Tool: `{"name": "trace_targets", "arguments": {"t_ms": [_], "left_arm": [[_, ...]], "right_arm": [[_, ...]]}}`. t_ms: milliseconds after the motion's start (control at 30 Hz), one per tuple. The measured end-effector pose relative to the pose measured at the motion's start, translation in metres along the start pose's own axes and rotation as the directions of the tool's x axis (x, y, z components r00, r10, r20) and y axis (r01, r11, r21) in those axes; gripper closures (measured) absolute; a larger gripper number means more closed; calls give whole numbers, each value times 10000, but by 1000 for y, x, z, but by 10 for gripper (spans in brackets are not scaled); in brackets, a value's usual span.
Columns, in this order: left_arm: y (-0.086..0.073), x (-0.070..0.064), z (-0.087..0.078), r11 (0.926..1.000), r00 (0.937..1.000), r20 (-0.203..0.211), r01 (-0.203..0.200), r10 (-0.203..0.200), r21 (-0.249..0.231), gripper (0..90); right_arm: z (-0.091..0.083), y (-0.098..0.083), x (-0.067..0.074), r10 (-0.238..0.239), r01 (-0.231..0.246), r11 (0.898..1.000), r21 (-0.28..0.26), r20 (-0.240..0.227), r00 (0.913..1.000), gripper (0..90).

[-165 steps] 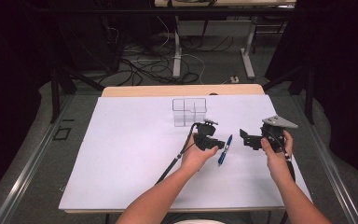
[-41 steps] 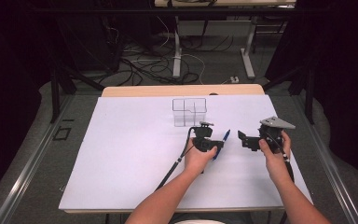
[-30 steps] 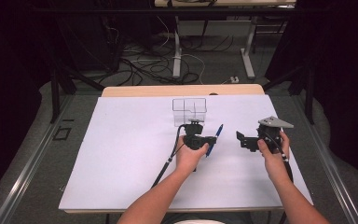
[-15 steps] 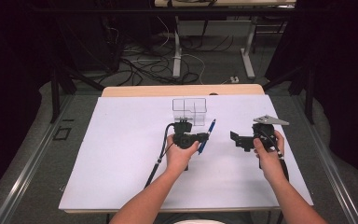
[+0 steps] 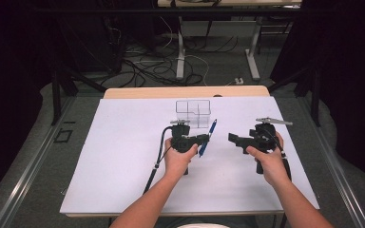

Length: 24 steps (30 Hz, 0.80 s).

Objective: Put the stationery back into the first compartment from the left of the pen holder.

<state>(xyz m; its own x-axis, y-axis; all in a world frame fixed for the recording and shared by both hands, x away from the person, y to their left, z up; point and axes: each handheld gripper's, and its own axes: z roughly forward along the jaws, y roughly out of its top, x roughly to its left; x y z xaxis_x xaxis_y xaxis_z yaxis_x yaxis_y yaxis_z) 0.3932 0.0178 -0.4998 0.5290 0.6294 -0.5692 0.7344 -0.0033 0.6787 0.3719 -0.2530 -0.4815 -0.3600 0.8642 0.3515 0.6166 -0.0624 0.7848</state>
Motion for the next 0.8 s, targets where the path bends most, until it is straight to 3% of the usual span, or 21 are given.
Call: {"name": "trace_targets", "arguments": {"t_ms": [167,367,433,533,667,800], "left_arm": [[0,1,-6,9998,9999,107,114,-112,-168,797],[2,3,-16,9990,9999,119,115,-110,-432,797],[3,5,-19,9985,9998,115,179,-173,-508,797],[2,7,-21,9976,9996,74,282,-278,-632,797],[3,10,-24,9982,9998,3,186,-187,-567,797],[3,12,-26,9976,9997,9,228,-228,-650,797]], "right_arm": [[2,2,7,316,-312,9995,93,-420,9986,8],[12,6,12,890,-881,9960,132,-1134,9896,101],[17,11,15,1473,-1463,9891,180,-1652,9752,156],[22,14,17,1660,-1647,9861,221,-1763,9702,201],[29,20,18,2365,-2349,9715,330,-2131,9480,281],[35,23,18,2749,-2806,9598,75,-2265,9344,395]]}}
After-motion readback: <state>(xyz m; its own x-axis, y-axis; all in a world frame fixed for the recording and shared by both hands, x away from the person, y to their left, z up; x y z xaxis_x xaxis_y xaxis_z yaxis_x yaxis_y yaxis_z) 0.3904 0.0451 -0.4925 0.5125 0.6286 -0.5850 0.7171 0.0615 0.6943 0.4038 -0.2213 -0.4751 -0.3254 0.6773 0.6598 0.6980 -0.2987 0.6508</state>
